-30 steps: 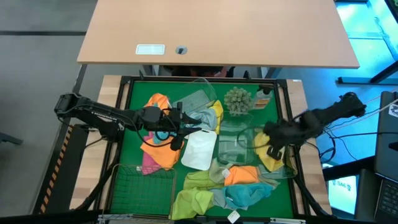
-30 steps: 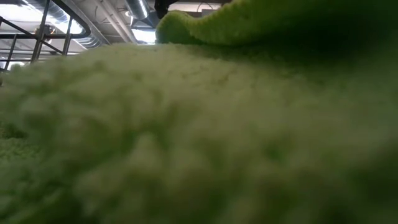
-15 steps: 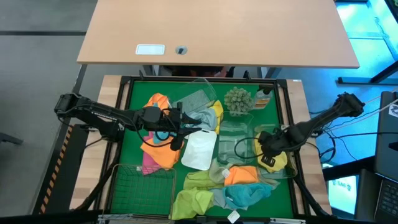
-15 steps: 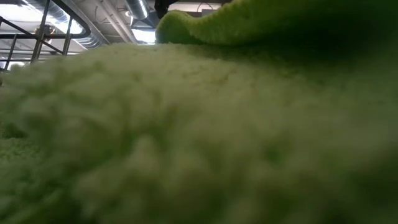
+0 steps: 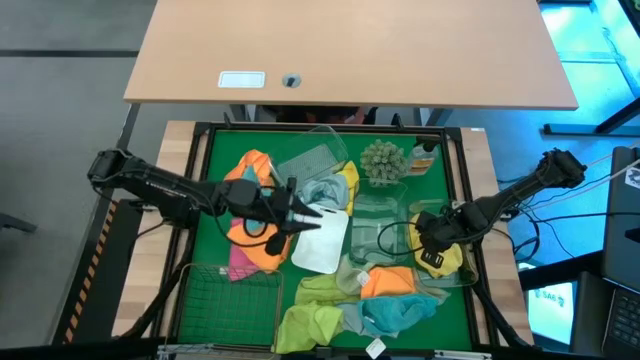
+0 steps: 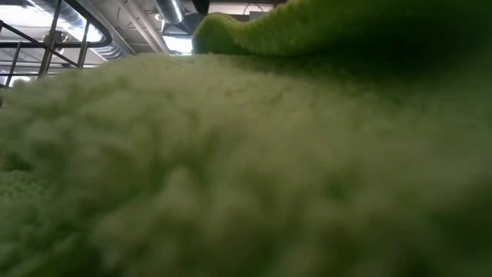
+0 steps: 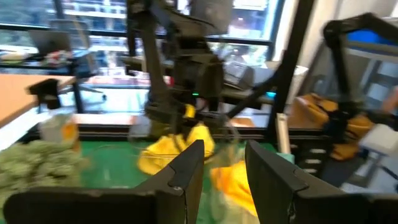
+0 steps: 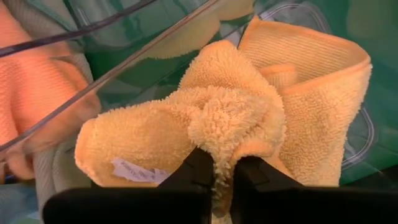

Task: Sort microfiber towel by color & place in baskets
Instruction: Put the yellow microfiber towel into the right transparent bin

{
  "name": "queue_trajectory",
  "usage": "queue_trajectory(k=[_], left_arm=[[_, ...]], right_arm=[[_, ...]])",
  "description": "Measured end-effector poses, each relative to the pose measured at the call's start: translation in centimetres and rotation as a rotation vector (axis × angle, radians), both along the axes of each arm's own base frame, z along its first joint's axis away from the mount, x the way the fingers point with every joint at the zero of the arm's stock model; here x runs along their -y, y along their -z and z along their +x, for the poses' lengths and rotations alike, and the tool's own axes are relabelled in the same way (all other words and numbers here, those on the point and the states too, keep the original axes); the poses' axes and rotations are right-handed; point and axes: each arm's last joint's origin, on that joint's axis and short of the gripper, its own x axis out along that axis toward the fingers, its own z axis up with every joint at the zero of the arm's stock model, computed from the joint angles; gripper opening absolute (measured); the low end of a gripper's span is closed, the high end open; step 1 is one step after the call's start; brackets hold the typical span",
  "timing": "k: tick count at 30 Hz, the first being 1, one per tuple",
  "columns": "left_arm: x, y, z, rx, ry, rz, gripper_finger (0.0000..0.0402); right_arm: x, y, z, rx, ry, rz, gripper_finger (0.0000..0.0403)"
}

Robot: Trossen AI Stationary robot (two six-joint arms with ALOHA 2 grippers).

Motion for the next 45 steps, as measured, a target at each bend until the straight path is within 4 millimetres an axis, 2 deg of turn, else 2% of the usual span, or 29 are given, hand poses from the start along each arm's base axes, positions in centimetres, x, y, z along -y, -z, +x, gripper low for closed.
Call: queue_trajectory(k=[4,12,17,23,29,37,45], left_arm=[[1.2,0.3,-0.3,-0.029,0.046,0.006,0.0112],[4.2,1.6,-1.3,-0.157,0.151,0.040,0.0111],[6.0,1.5,-2.0,-0.141,0.196,0.045,0.0111],[7.1,1.4,-1.2,-0.164,0.211,0.010,0.0111],[9.1,1.6,1.0,-0.348,0.245,0.004,0.0111],[11.7,2.6,3.8,-0.538,0.263,0.067,0.0112],[12.7,4.3,5.0,-0.652,0.283,-0.017,0.0111]], right_arm=[[0.0,0.0,0.0,-0.007,-0.003,0.012,0.0043],[-0.1,0.0,0.0,-0.015,-0.005,0.027,0.0147],[-0.3,0.0,-0.2,-0.052,-0.017,0.092,0.0184],[-0.3,0.0,-0.2,-0.066,-0.019,0.112,0.0189],[-0.4,-0.4,-0.1,-0.060,-0.016,0.116,0.0187],[-0.9,-3.1,0.8,0.032,-0.048,0.159,0.0186],[-1.2,-6.0,1.6,0.139,-0.055,0.179,0.0186]])
